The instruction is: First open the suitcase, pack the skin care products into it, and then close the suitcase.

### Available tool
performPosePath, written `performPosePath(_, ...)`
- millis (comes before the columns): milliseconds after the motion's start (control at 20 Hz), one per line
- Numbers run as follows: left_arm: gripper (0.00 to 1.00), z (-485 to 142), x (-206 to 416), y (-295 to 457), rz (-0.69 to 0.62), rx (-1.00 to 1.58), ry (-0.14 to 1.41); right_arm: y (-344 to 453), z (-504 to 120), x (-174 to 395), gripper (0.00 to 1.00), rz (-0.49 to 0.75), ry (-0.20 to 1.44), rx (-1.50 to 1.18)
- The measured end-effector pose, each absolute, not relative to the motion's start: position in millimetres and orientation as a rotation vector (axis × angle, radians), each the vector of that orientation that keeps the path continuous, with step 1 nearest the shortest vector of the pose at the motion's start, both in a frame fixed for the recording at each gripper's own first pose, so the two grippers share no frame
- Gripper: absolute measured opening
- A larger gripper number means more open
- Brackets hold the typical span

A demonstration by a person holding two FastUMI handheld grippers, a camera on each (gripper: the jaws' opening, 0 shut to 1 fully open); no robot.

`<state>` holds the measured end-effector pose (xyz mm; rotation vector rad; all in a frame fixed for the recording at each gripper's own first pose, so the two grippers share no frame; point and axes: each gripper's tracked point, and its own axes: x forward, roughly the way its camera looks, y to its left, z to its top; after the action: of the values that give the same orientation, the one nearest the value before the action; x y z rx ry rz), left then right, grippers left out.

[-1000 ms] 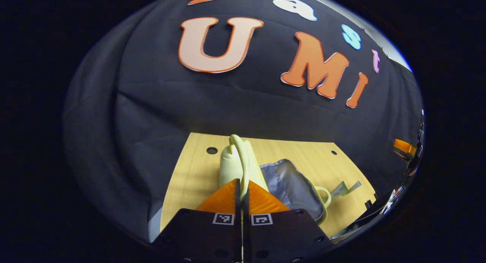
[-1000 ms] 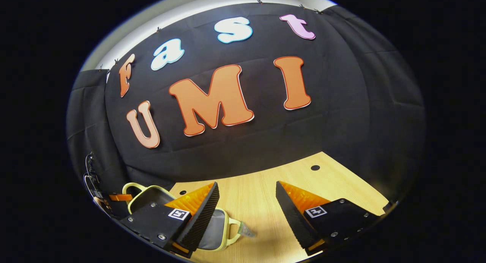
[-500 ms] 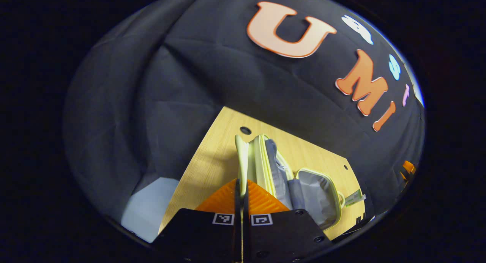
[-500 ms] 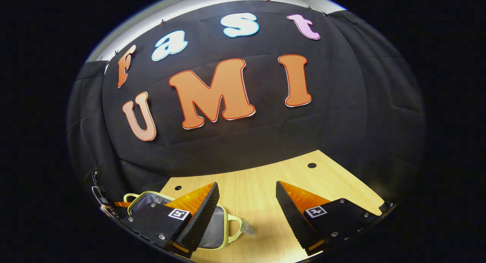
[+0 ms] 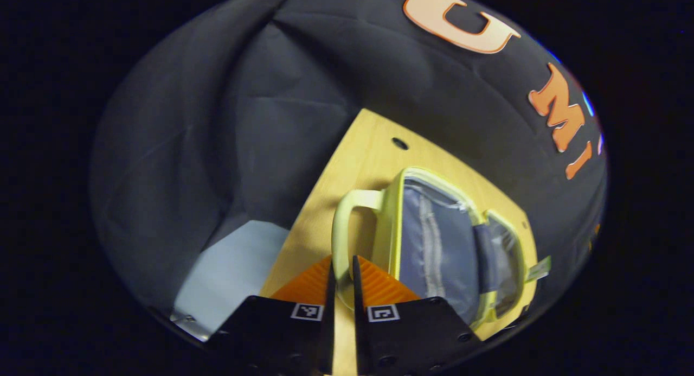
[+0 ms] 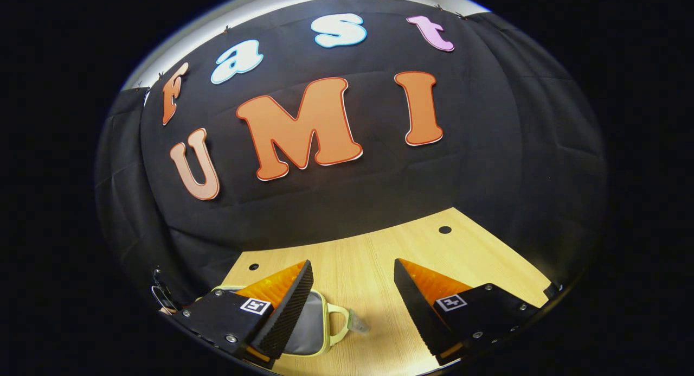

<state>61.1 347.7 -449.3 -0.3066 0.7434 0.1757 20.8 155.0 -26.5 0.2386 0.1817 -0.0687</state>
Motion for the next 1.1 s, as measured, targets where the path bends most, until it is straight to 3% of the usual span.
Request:
performPosePath(50, 0.26, -457, 62, 352, 0.178, -0.308, 0.745, 153, -27, 20, 0.95, -0.072, 0.181, 0.235)
performPosePath(250, 0.87, -439, 51, 366, 0.249, -0.271, 0.707, 143, -31, 15, 0.95, -0.091, 0.184, 0.224)
performPosePath(300, 0.95, -430, 49, 363, 0.257, -0.266, 0.687, 141, -32, 14, 0.95, -0.095, 0.183, 0.219)
performPosePath(450, 0.95, -393, 45, 358, 0.342, -0.203, 0.594, 134, -34, 12, 0.95, -0.1, 0.181, 0.197)
performPosePath(650, 0.98, -295, 46, 325, 0.382, -0.092, 0.374, 122, -42, 12, 0.95, -0.109, 0.184, 0.172)
performPosePath(800, 0.97, -216, 52, 265, 0.326, -0.113, 0.197, 112, -47, 13, 0.95, -0.105, 0.182, 0.124)
performPosePath(1100, 0.97, -153, 65, 115, 0.218, -0.076, 0.033, 84, -56, 11, 0.95, -0.051, 0.19, 0.074)
